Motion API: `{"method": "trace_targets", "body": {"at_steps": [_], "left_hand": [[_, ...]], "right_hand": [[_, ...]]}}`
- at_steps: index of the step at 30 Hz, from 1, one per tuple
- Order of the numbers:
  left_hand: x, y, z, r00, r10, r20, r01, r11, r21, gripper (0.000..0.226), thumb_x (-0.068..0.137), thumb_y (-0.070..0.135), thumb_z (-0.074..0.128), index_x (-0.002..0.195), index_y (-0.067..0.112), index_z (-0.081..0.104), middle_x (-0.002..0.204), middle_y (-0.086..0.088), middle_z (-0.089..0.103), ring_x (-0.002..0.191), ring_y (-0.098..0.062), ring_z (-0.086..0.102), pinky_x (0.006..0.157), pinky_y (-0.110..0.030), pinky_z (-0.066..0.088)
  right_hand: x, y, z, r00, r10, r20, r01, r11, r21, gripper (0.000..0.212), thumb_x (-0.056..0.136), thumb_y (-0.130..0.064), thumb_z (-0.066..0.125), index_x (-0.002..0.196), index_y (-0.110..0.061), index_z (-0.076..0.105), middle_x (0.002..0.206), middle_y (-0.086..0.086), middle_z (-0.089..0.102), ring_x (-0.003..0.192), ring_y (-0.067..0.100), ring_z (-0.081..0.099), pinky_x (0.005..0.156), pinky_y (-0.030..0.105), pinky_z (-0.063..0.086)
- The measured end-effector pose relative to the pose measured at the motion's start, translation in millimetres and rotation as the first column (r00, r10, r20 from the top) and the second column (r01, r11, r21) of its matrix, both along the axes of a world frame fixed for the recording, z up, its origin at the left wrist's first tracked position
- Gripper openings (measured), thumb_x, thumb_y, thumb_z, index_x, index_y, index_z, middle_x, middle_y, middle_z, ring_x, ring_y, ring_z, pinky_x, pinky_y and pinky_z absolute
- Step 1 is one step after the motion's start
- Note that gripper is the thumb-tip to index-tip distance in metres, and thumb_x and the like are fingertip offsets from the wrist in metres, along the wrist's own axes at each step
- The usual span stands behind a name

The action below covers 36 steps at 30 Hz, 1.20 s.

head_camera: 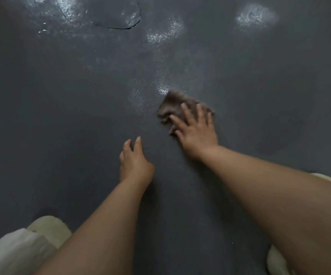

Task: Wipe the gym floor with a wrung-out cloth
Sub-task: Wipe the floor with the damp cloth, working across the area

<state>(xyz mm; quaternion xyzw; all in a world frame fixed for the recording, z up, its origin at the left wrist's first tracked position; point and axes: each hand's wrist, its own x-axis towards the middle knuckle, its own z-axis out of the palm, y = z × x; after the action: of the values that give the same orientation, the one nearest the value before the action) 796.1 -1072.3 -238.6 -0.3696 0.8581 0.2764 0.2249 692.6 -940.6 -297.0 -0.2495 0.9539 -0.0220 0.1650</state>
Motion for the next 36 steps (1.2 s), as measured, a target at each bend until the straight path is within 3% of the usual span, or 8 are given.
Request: {"method": "trace_targets", "body": {"at_steps": [4,9,13,19,23,28,33,36], "left_hand": [[-8.8,12.7,-0.8,0.993,-0.110,-0.037,0.111,0.993,0.031,0.070,0.090,0.007,0.047,0.150,0.023,0.016,0.157,0.001,0.002,0.143,-0.023,0.008,0.113,-0.031,0.019],[-21.6,31.2,-0.8,0.983,-0.178,-0.045,0.180,0.983,0.035,0.070,0.089,0.004,0.043,0.151,0.022,0.014,0.157,-0.001,0.002,0.142,-0.025,0.009,0.114,-0.033,0.019],[-36.3,53.2,1.2,0.966,-0.248,-0.069,0.250,0.968,0.032,0.071,0.089,0.005,0.044,0.151,0.021,0.013,0.158,-0.002,0.001,0.143,-0.025,0.009,0.114,-0.032,0.017],[-50.2,88.6,0.6,0.949,-0.310,-0.057,0.311,0.950,0.017,0.070,0.092,0.010,0.044,0.151,0.023,0.008,0.158,0.003,-0.003,0.143,-0.023,0.002,0.115,-0.036,0.018],[-53.2,106.6,0.1,0.938,-0.343,-0.059,0.338,0.938,-0.073,0.074,0.094,0.018,0.048,0.151,0.025,0.001,0.158,-0.001,-0.008,0.144,-0.023,-0.001,0.116,-0.035,0.013],[-52.7,122.5,-0.5,0.884,-0.466,0.030,0.467,0.880,-0.082,0.087,0.090,0.029,0.059,0.150,0.029,-0.005,0.157,-0.006,-0.015,0.145,-0.026,-0.004,0.116,-0.034,0.010],[-57.4,134.4,-3.9,0.805,-0.592,0.042,0.593,0.799,-0.099,0.084,0.091,0.030,0.056,0.151,0.030,-0.003,0.157,-0.007,-0.018,0.145,-0.027,-0.005,0.116,-0.036,0.010],[-62.3,140.8,-7.8,0.779,-0.625,0.054,0.627,0.771,-0.116,0.084,0.092,0.028,0.056,0.150,0.030,-0.005,0.156,-0.008,-0.019,0.145,-0.030,-0.006,0.116,-0.038,0.011]], "right_hand": [[-40.8,43.7,5.1,0.939,-0.343,0.024,0.343,0.939,0.008,0.051,0.100,-0.046,0.025,0.149,-0.040,0.013,0.159,-0.002,-0.009,0.144,0.037,-0.010,0.115,0.050,-0.004],[-9.5,47.9,4.3,0.966,-0.256,0.024,0.257,0.965,-0.055,0.048,0.099,-0.037,0.036,0.147,-0.031,0.031,0.159,0.001,0.012,0.143,0.041,0.006,0.116,0.051,0.005],[49.7,50.8,2.6,0.992,-0.128,-0.023,0.123,0.981,-0.149,0.046,0.086,-0.035,0.039,0.124,-0.024,0.062,0.135,0.009,0.055,0.121,0.049,0.048,0.094,0.062,0.042],[109.6,73.8,-4.7,0.999,0.026,0.019,-0.023,0.987,-0.162,0.049,0.086,-0.041,0.039,0.134,-0.033,0.041,0.144,0.000,0.045,0.133,0.044,0.028,0.109,0.052,0.023],[56.2,84.8,-0.1,0.989,-0.132,0.071,0.136,0.989,-0.049,0.051,0.082,-0.048,0.034,0.127,-0.038,0.057,0.141,0.001,0.050,0.127,0.046,0.043,0.099,0.059,0.040],[-23.6,120.9,8.5,0.933,-0.352,0.079,0.349,0.936,0.054,0.053,0.099,-0.045,0.027,0.149,-0.041,0.010,0.160,-0.003,-0.008,0.143,0.040,-0.009,0.116,0.050,-0.001],[26.6,118.9,-0.7,0.873,-0.484,-0.061,0.479,0.874,-0.081,0.047,0.091,-0.033,0.038,0.136,-0.027,0.049,0.150,0.012,0.036,0.131,0.049,0.034,0.105,0.056,0.033],[90.0,116.0,-3.4,0.815,-0.577,-0.053,0.568,0.814,-0.122,0.046,0.087,-0.034,0.037,0.131,-0.027,0.048,0.143,0.013,0.045,0.126,0.048,0.040,0.097,0.057,0.042]]}}
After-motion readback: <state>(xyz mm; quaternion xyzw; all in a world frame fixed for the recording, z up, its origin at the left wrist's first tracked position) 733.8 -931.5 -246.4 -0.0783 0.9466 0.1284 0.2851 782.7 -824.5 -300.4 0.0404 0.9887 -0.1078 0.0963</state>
